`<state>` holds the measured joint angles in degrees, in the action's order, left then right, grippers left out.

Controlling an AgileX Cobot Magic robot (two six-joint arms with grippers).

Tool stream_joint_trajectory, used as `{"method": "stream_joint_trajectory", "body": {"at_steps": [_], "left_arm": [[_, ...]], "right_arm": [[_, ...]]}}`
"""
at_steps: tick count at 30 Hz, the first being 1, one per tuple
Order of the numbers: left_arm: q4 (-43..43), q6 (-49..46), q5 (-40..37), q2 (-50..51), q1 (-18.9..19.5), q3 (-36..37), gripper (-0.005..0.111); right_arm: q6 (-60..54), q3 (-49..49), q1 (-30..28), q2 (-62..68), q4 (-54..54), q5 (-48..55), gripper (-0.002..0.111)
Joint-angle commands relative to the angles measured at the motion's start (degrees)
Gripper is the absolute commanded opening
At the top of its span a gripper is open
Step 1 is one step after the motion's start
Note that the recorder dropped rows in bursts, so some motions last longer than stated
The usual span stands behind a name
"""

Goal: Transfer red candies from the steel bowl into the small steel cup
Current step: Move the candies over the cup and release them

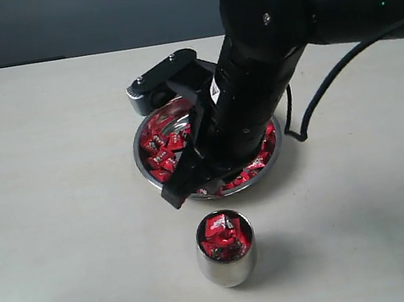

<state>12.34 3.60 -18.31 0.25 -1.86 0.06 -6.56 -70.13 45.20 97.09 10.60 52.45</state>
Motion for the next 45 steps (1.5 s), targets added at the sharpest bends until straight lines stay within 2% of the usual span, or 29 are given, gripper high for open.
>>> {"method": "stream_joint_trajectory", "body": {"at_steps": [1, 7, 18, 25, 27, 30, 32, 45], "left_arm": [[0.01, 0.31, 0.39, -0.25, -0.02, -0.06, 0.0], [0.01, 0.31, 0.39, -0.25, -0.02, -0.06, 0.0], [0.01, 0.31, 0.39, -0.25, -0.02, -0.06, 0.0], [0.01, 0.31, 0.39, -0.25, -0.02, -0.06, 0.0], [0.01, 0.31, 0.39, -0.25, -0.02, -0.06, 0.0], [0.01, 0.31, 0.39, -0.25, -0.02, -0.06, 0.0], [0.01, 0.31, 0.39, -0.25, -0.02, -0.06, 0.0], [0.01, 0.31, 0.39, -0.25, -0.02, -0.06, 0.0]], "right_arm": [[-0.55, 0.16, 0.22, -1.02, 2.28, 4.73, -0.001], [-0.68, 0.16, 3.47, -0.58, 2.17, 5.48, -0.001], [-0.68, 0.16, 3.47, 6.48, 1.34, 5.84, -0.001], [-0.68, 0.16, 3.47, 6.48, 1.25, 5.88, -0.001], [-0.8, 0.16, 3.47, 6.48, 1.25, 5.88, 0.006], [-1.39, 0.16, 3.47, 6.48, 1.25, 6.3, 0.022], [-1.66, 0.16, 3.47, 6.48, 1.25, 7.0, 0.028], [-1.8, 0.16, 3.47, 0.37, -0.78, 6.93, 0.029]]}}
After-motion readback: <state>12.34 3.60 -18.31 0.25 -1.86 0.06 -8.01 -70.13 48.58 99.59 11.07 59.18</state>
